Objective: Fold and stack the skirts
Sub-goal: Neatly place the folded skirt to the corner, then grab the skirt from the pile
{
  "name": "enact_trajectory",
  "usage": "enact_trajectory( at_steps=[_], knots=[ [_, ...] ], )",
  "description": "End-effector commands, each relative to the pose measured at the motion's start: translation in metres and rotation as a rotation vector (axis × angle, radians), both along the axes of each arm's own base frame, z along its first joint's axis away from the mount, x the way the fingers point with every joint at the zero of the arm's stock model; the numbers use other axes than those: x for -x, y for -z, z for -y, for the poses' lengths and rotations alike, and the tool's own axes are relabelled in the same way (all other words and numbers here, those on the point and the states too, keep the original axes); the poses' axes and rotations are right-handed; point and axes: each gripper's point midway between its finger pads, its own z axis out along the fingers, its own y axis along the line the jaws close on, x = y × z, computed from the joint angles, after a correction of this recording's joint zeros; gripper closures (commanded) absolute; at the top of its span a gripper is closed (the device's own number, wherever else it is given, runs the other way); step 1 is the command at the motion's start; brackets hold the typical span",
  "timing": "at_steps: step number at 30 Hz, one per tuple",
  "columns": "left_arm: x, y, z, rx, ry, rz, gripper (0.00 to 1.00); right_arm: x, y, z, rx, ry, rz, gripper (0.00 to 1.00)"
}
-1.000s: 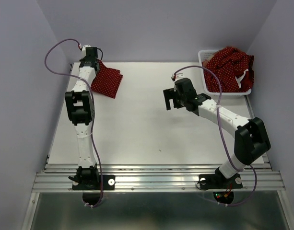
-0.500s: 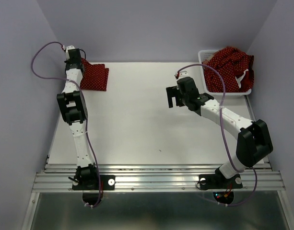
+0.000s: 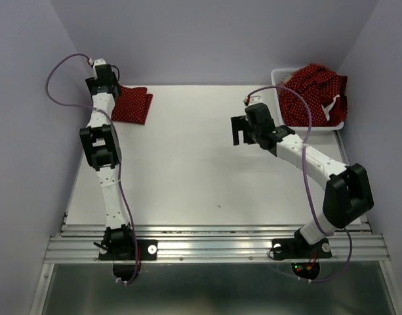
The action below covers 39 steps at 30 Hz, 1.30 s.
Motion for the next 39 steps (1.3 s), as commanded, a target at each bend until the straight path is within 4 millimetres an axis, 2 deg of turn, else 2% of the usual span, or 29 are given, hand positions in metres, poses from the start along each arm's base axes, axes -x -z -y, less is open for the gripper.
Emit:
enact_trajectory(
  at_steps=[1, 2, 3, 4, 5, 6, 9, 10, 11, 12, 13, 14, 15, 16, 17, 19, 20, 22, 23, 25, 26, 28, 31, 33, 34, 35, 36, 37, 39],
  knots=[
    [0.020, -0.171, -0.003, -0.027, -0.043, 0.274, 0.08, -0.024, -0.042, 0.011, -0.076, 0.089, 0.092, 0.00],
    [0.026, -0.176, -0.001, -0.011, -0.049, 0.282, 0.01, -0.027, -0.045, 0.016, -0.080, 0.103, 0.101, 0.00],
    [0.031, -0.188, 0.001, -0.004, -0.049, 0.301, 0.01, -0.030, -0.049, 0.020, -0.081, 0.119, 0.110, 0.00],
    [0.040, -0.213, 0.006, 0.005, -0.032, 0.337, 0.01, -0.033, -0.055, 0.027, -0.082, 0.145, 0.127, 0.00],
    [0.045, -0.217, 0.010, 0.018, -0.020, 0.339, 0.01, -0.037, -0.062, 0.033, -0.087, 0.166, 0.142, 0.00],
    [0.055, -0.239, 0.016, 0.030, -0.006, 0.371, 0.01, -0.043, -0.067, 0.048, -0.098, 0.208, 0.154, 0.00],
    [0.070, -0.255, 0.034, 0.079, 0.054, 0.380, 0.01, -0.055, -0.082, 0.073, -0.110, 0.258, 0.183, 0.00],
    [0.082, -0.273, 0.041, 0.097, 0.061, 0.412, 0.01, -0.062, -0.086, 0.091, -0.100, 0.294, 0.195, 0.00],
    [0.087, -0.264, 0.046, 0.116, 0.067, 0.388, 0.01, -0.068, -0.084, 0.100, -0.090, 0.313, 0.193, 0.00],
    [0.094, -0.265, 0.051, 0.130, 0.071, 0.388, 0.01, -0.074, -0.084, 0.109, -0.084, 0.331, 0.194, 0.00],
    [0.108, -0.284, 0.063, 0.155, 0.083, 0.433, 0.01, -0.083, -0.092, 0.131, -0.077, 0.379, 0.216, 0.00],
    [0.114, -0.282, 0.068, 0.172, 0.088, 0.436, 0.01, -0.090, -0.093, 0.142, -0.073, 0.412, 0.220, 0.00],
    [0.121, -0.252, 0.074, 0.195, 0.086, 0.378, 0.01, -0.097, -0.093, 0.154, -0.070, 0.440, 0.222, 0.00],
    [0.134, -0.269, 0.084, 0.202, 0.102, 0.435, 0.01, -0.112, -0.092, 0.164, -0.067, 0.460, 0.224, 0.00],
    [0.142, -0.232, 0.088, 0.246, 0.082, 0.378, 0.01, -0.120, -0.091, 0.186, -0.060, 0.507, 0.230, 0.00],
    [0.158, -0.241, 0.102, 0.274, 0.119, 0.440, 0.01, -0.143, -0.087, 0.200, -0.035, 0.513, 0.230, 0.00],
    [0.165, -0.209, 0.106, 0.305, 0.117, 0.392, 0.01, -0.150, -0.086, 0.207, -0.021, 0.524, 0.232, 0.00],
    [0.176, -0.215, 0.113, 0.324, 0.140, 0.433, 0.01, -0.163, -0.081, 0.208, 0.011, 0.501, 0.226, 0.00],
    [0.180, -0.201, 0.118, 0.337, 0.154, 0.405, 0.01, -0.175, -0.073, 0.215, 0.020, 0.511, 0.220, 0.00],
    [0.188, -0.191, 0.120, 0.347, 0.154, 0.383, 0.01, -0.187, -0.058, 0.224, 0.039, 0.534, 0.198, 0.00],
    [0.190, -0.192, 0.120, 0.349, 0.151, 0.384, 0.01, -0.188, -0.047, 0.234, 0.049, 0.555, 0.179, 0.00],
    [0.197, -0.180, 0.121, 0.367, 0.137, 0.361, 0.01, -0.193, -0.042, 0.255, 0.053, 0.605, 0.181, 0.00],
    [0.203, -0.167, 0.121, 0.372, 0.125, 0.341, 0.01, -0.197, -0.014, 0.267, 0.043, 0.606, 0.127, 0.00],
    [0.206, -0.163, 0.120, 0.376, 0.113, 0.329, 0.01, -0.199, -0.004, 0.266, 0.052, 0.588, 0.107, 0.20],
    [0.207, -0.161, 0.120, 0.378, 0.111, 0.322, 0.01, -0.201, -0.006, 0.267, 0.065, 0.579, 0.112, 0.54],
    [0.207, -0.161, 0.120, 0.379, 0.108, 0.321, 0.01, -0.202, -0.010, 0.268, 0.067, 0.577, 0.121, 0.68],
    [0.208, -0.161, 0.121, 0.380, 0.109, 0.320, 0.01, -0.204, -0.014, 0.266, 0.063, 0.567, 0.130, 0.78],
    [0.208, -0.164, 0.121, 0.381, 0.112, 0.329, 0.01, -0.206, -0.028, 0.263, 0.051, 0.540, 0.156, 0.90],
    [0.209, -0.168, 0.122, 0.392, 0.108, 0.347, 0.01, -0.207, -0.048, 0.258, 0.035, 0.513, 0.197, 0.95]
  ],
)
